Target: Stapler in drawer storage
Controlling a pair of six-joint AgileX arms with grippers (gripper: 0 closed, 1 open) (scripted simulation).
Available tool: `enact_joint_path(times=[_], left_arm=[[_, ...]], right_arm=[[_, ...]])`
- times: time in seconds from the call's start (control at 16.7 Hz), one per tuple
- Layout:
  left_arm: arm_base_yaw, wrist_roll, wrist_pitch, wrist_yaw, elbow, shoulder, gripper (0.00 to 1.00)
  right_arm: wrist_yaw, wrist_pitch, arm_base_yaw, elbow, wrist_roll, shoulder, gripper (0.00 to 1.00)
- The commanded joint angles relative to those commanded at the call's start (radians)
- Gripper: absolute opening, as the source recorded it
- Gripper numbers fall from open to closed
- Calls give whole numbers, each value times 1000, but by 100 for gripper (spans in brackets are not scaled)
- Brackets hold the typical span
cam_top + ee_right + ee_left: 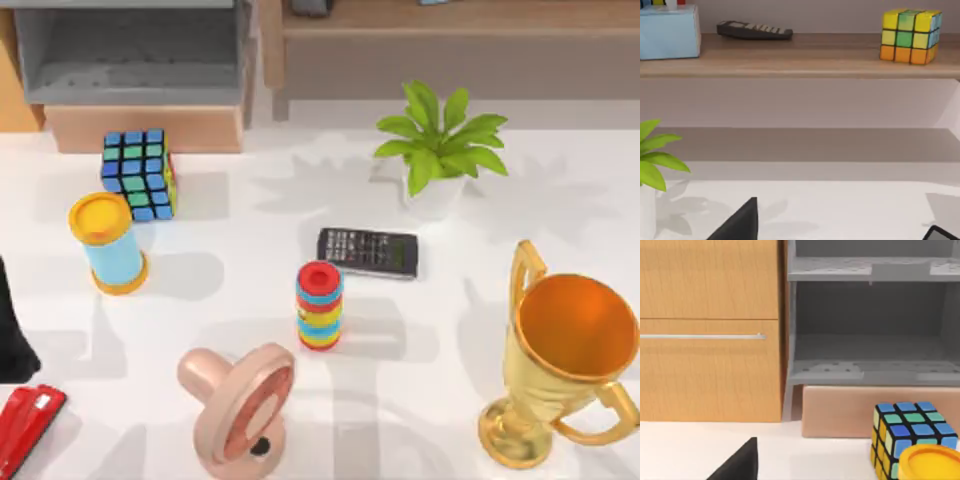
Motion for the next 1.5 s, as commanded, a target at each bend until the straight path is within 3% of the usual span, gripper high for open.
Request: enact_joint_path(times=[0.3, 0.54, 0.84, 1.5], left_arm=[[10, 39, 27, 23, 22, 58, 100], [58, 183, 129, 91, 104, 257, 100], [162, 472, 336, 195, 281, 642, 100], [365, 1218, 889, 394, 803, 1702, 100]], right_arm=[[0, 0, 0, 0, 0, 0, 100], [0, 0, 0, 0, 0, 0, 100], [0, 0, 0, 0, 0, 0, 100], [0, 0, 0, 0, 0, 0, 100]])
